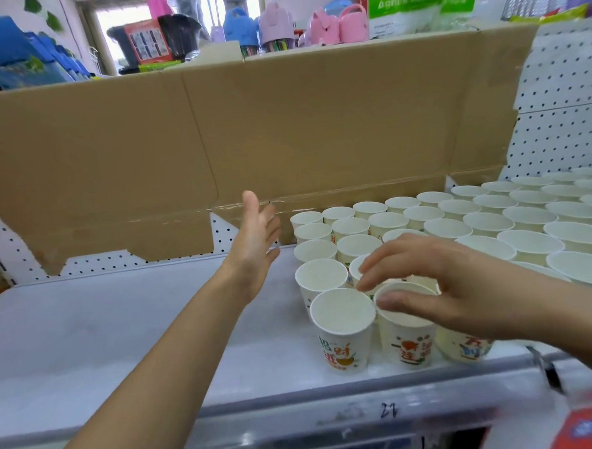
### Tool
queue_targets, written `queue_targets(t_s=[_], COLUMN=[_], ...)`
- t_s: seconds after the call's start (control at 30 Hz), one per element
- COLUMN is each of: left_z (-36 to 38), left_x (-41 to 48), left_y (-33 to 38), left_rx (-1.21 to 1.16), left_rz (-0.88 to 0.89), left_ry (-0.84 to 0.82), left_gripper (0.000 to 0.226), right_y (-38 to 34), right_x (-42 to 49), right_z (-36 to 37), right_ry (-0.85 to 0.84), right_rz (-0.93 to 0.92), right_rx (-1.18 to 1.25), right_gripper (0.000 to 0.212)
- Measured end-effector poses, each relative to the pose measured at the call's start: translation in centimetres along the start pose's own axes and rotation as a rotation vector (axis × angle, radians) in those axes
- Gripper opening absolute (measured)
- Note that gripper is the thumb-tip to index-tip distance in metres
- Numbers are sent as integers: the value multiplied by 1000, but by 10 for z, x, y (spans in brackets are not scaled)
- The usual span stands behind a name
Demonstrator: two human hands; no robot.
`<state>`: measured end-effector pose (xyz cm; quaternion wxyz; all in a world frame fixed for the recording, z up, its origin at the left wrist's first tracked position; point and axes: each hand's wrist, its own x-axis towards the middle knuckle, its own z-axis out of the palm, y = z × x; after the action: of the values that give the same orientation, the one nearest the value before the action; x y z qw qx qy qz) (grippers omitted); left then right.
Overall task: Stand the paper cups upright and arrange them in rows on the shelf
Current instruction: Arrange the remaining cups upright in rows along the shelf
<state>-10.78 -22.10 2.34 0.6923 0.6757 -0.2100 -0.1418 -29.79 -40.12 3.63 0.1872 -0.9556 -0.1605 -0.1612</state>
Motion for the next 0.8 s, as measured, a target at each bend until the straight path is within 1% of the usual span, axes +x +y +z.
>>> queue_targets(t_s=[0.1, 0.17, 0.2, 0.3, 0.37, 0.5, 0.57, 0.8], left_z=[5, 12, 16, 26, 30, 42, 48, 47], left_x=[-57, -86, -96, -111, -110, -103, -103, -109], left_y=[-11, -20, -25, -30, -28, -22, -21, -23], left_rx=[33, 85, 123, 226, 253, 187, 165, 172], left_rz=[121, 161, 166, 154, 128, 63, 50, 28], left_ry=[5, 10, 17, 53, 66, 37, 9, 8], left_gripper=[82, 81, 80, 73, 73, 81, 77, 86], right_y=[4, 6, 7, 10, 11, 11, 11, 16], right_x=[-12, -20, -23, -34, -38, -41, -44, -52], right_z=[0, 3, 4, 8, 12, 17, 18, 19], right_ry=[98, 152, 170, 189, 194, 219, 227, 228], right_rz=[7, 4, 5, 23, 18, 22, 21, 22], right_rx=[22, 0, -12, -24, -50, -37, -33, -10], right_gripper=[27, 23, 25, 32, 32, 32, 32, 32])
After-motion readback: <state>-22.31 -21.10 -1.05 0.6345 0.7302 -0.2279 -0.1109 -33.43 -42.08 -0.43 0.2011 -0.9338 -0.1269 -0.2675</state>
